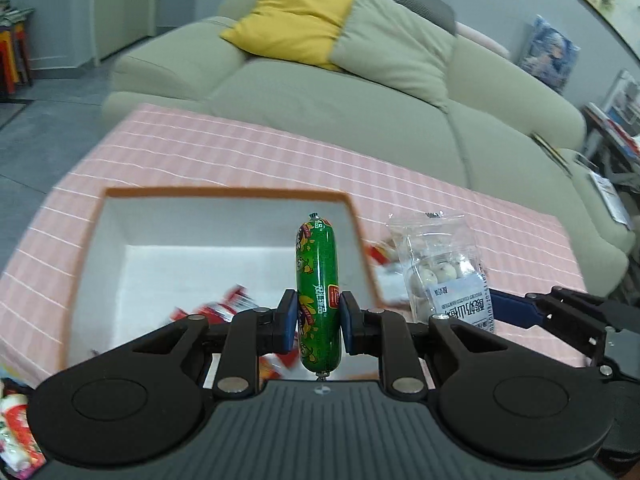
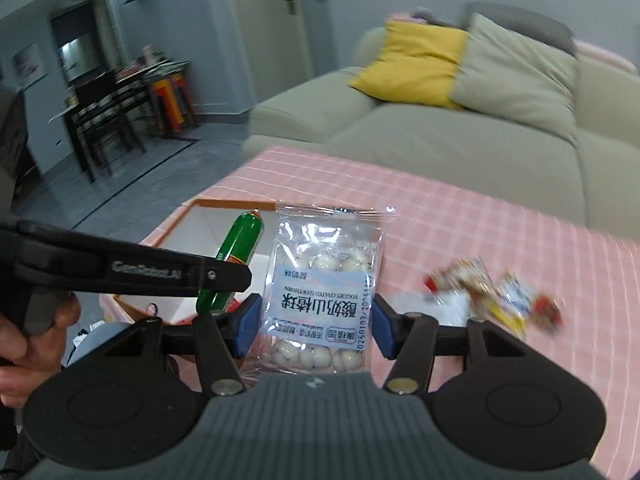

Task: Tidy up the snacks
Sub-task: 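Carry the sausage with the left tool while the right tool carries the candy bag into the box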

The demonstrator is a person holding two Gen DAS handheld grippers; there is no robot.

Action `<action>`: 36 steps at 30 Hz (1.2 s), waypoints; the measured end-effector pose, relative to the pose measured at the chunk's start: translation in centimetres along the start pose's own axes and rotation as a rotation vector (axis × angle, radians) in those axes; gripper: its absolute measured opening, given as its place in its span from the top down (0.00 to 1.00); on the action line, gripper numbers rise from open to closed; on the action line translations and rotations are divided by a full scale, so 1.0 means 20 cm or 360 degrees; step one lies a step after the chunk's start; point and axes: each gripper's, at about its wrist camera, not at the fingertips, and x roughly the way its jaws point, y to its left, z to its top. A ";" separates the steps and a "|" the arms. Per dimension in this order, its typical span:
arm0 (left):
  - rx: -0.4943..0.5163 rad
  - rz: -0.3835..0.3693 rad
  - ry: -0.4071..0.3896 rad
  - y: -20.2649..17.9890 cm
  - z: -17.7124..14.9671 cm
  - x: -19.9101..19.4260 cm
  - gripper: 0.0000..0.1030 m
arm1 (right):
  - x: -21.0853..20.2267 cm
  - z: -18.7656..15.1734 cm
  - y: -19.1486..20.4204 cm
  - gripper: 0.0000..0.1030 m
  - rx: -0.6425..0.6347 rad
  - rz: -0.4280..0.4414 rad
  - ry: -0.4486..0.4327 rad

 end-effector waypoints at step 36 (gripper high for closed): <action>0.0010 0.0176 0.0491 0.45 -0.02 0.57 0.77 | 1.10 0.11 0.27 0.45 -0.0539 -0.0067 0.0772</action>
